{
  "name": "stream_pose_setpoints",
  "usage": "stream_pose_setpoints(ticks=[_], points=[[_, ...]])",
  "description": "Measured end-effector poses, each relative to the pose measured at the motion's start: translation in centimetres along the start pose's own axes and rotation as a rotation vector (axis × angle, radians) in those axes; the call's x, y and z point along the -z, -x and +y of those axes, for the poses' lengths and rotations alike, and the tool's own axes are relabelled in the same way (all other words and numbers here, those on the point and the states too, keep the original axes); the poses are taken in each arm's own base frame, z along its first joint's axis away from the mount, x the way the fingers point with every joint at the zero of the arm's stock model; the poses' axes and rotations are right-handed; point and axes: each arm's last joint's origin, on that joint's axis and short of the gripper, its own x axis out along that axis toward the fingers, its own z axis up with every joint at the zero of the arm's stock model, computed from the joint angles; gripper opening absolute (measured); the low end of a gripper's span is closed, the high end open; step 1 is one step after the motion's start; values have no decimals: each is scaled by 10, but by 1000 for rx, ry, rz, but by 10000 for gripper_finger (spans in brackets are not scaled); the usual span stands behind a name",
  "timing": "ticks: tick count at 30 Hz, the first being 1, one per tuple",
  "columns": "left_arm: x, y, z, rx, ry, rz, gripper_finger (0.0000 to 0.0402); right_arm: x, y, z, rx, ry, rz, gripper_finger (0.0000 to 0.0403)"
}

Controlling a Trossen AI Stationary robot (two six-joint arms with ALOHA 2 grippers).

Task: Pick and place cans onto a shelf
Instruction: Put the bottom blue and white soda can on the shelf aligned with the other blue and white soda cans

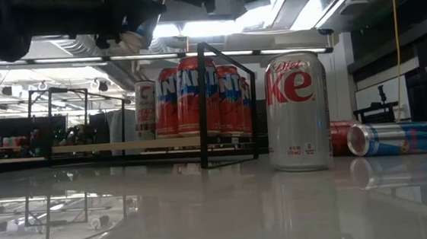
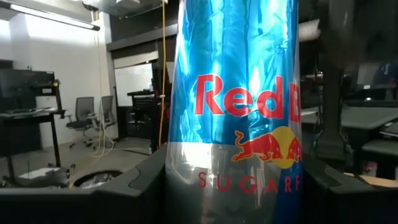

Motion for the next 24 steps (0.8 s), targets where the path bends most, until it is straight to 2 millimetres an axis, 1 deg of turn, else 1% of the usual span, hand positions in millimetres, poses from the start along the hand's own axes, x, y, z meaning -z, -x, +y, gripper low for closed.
stream_pose_setpoints(ticks=[5, 10, 13, 19, 24], points=[[-8, -6, -4, 31, -32, -33, 216, 8, -12, 1, -26, 0, -40, 328], [-7, -6, -6, 35, -57, -23, 216, 11, -15, 6, -28, 33, -40, 323], [-6, -6, -6, 24, -66, -8, 216, 8, -14, 7, -40, 44, -70, 297], [-6, -6, -5, 8, -65, -4, 216, 7, -14, 6, -50, 45, -75, 213], [-6, -6, -5, 3, -64, -1, 231, 7, -14, 6, -54, 49, -73, 210]])
